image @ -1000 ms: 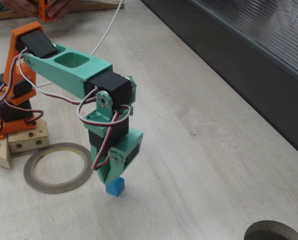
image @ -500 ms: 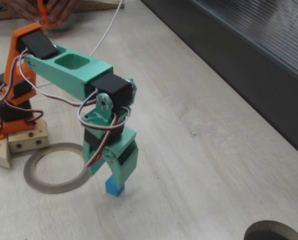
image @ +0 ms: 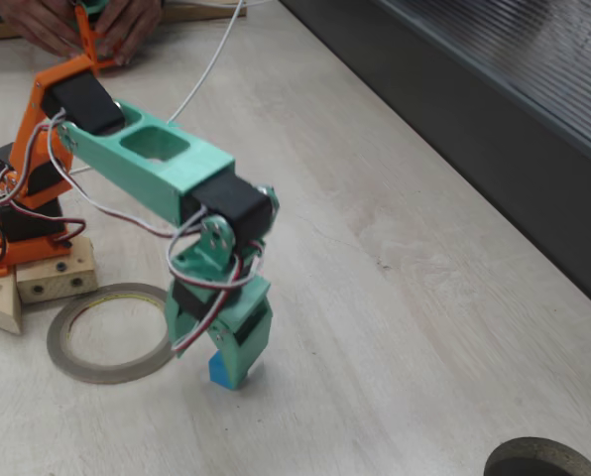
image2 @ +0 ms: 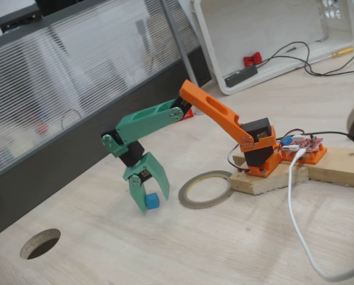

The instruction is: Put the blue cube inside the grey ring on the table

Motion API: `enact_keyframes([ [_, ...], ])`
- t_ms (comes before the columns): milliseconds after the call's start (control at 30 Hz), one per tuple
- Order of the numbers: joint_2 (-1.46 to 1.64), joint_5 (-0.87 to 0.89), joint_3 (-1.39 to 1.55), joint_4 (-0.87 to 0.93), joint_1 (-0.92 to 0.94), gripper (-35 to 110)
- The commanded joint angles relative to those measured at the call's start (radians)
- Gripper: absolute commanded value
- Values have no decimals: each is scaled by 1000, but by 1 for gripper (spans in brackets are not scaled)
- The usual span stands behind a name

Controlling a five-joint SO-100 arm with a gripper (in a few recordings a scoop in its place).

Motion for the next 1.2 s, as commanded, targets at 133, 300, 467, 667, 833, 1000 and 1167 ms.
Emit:
enact_keyframes([
  [133, 0, 12, -11, 9, 11, 49],
  [300, 9, 12, -11, 11, 11, 49],
  [467, 8, 12, -11, 11, 11, 49],
  [667, 0, 12, -9, 11, 11, 49],
  [833, 0, 12, -9, 11, 11, 49],
  [1000, 0, 12, -9, 9, 11, 46],
  [1167, 0, 12, -11, -12, 11, 35],
])
